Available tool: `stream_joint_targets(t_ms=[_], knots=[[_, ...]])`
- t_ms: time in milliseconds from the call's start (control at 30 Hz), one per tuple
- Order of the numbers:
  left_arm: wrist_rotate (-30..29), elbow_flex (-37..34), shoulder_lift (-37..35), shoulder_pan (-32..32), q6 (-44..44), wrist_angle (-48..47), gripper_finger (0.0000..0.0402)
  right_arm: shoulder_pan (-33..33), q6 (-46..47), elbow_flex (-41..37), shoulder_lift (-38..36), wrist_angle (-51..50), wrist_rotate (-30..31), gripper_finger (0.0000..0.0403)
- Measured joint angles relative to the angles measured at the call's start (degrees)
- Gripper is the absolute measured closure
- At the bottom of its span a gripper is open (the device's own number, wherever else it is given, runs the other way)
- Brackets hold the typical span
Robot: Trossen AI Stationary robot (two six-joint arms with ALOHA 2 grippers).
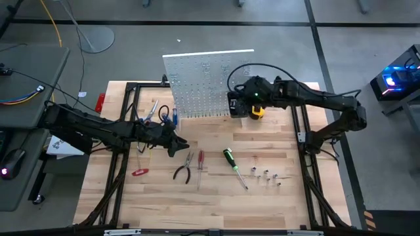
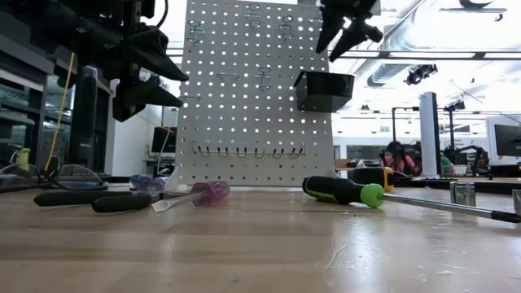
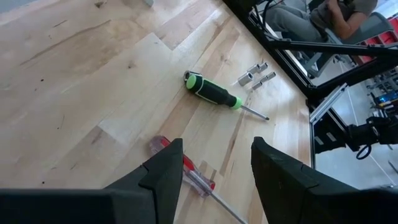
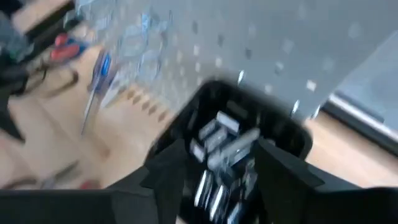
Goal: Hang tools onto peg board
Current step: Put the silver socket into the black bin on the peg board
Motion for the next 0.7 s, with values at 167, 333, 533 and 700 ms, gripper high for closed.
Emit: stream_joint_targets(t_ms=[167, 333, 533, 700], knots=[[0.0, 0.0, 0.0, 0.0, 0.0, -0.2, 0.0229, 4.4, 3.1, 0.0, -0.1, -10.0, -14.6, 0.0200], [0.0, 0.0, 0.0, 0.0, 2.2, -0.2, 0.0229, 14.1, 10.1, -4.0, -0.1, -15.1, -17.6, 0.0199], [0.0, 0.0, 0.0, 0.0, 2.1, -0.1, 0.0229, 21.9, 24.5, -16.4, 0.5, -5.7, -26.0, 0.0199], [0.1, 0.0, 0.0, 0.0, 1.9, 0.3, 0.0229, 24.2, 35.2, -26.3, 2.7, 4.1, -32.7, 0.0199]])
